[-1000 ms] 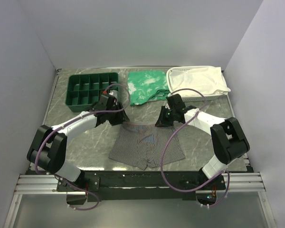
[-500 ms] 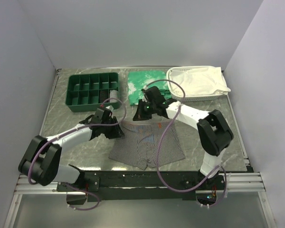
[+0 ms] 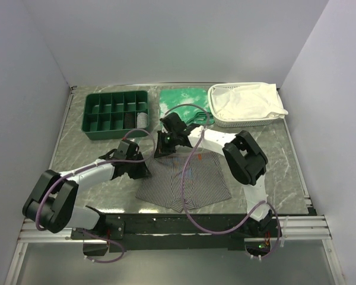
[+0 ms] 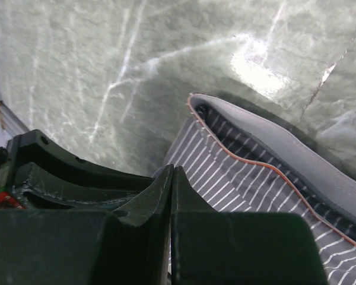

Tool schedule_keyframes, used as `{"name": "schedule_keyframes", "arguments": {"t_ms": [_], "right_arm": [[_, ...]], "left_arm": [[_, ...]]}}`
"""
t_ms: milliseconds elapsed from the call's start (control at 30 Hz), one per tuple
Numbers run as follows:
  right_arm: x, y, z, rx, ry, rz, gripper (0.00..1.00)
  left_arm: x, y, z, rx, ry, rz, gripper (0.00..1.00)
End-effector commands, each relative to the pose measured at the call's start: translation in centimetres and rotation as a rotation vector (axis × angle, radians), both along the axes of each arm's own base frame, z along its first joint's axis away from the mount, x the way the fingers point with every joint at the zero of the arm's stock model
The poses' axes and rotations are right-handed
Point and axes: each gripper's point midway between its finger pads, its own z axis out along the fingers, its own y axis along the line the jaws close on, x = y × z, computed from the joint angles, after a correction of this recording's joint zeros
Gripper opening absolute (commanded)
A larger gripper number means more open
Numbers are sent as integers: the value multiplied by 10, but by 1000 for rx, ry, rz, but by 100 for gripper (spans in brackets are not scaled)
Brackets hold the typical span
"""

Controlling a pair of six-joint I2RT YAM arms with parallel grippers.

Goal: Roll the underwear
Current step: Flatten out the underwear at the center of the board.

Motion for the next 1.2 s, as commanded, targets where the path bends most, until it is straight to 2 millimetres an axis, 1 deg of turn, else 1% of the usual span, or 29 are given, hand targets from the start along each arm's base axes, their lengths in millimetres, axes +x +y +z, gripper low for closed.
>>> {"name": "schedule_keyframes", "arguments": {"t_ms": [0, 33, 100, 133, 200, 233, 267, 300, 333, 367, 533, 600, 700, 767, 800, 833, 900, 967, 1033, 1100, 1133, 1167], "right_arm": [[11, 6, 2, -13, -19, -19, 3], [11, 5, -4, -26, -13, -20, 3], [15, 4, -7, -40, -19, -28, 3], [15, 3, -13, -52, -16, -32, 2], [18, 3, -15, -54, -21, -33, 2], [20, 1, -22, -69, -16, -41, 2], [23, 3, -20, -66, -23, -40, 2], [24, 3, -22, -71, -21, -38, 2], [26, 2, -29, -87, -18, -42, 2], [30, 3, -27, -88, -27, -44, 2], [41, -6, -38, -112, -23, -63, 2], [46, -9, -40, -111, -25, -74, 2], [52, -15, -46, -106, -17, -83, 2], [56, -15, -45, -99, -11, -79, 2], [53, -15, -50, -108, -1, -65, 3], [57, -13, -47, -105, -11, -64, 3], [57, -13, -51, -112, 3, -48, 3], [60, -9, -49, -101, -3, -47, 4], [59, -6, -47, -66, 15, -35, 4], [60, 1, -40, -20, 16, -24, 5], [56, 5, -35, 10, 26, 2, 5], [57, 10, -28, 40, 10, 17, 6]], "left_arm": [[4, -5, -1, -16, -11, -6, 24], [4, -4, -1, -16, -11, -4, 24], [4, -6, -1, -22, -5, -8, 23], [3, -6, -3, -21, -1, -8, 23], [1, -5, -5, -19, 7, -6, 22], [1, -5, -6, -19, 9, -6, 22], [0, -5, -7, -17, 13, -5, 22], [-2, -4, -10, -14, 22, -3, 22], [-3, -3, -12, -11, 30, -4, 22], [-5, -2, -14, -6, 35, -4, 21], [-16, 6, -25, 22, 70, 5, 20], [-21, 9, -30, 33, 86, 12, 19], [-27, 17, -36, 58, 104, 35, 18], [-32, 19, -39, 59, 114, 48, 17], [-33, 21, -40, 64, 118, 57, 17], [-34, 22, -41, 67, 120, 64, 17], [-38, 25, -42, 70, 126, 77, 16], [-43, 30, -43, 83, 130, 94, 16], [-44, 32, -42, 82, 125, 100, 15], [-45, 36, -41, 100, 120, 114, 16], [-43, 39, -40, 111, 115, 123, 16], [-40, 39, -34, 113, 97, 130, 17]]}}
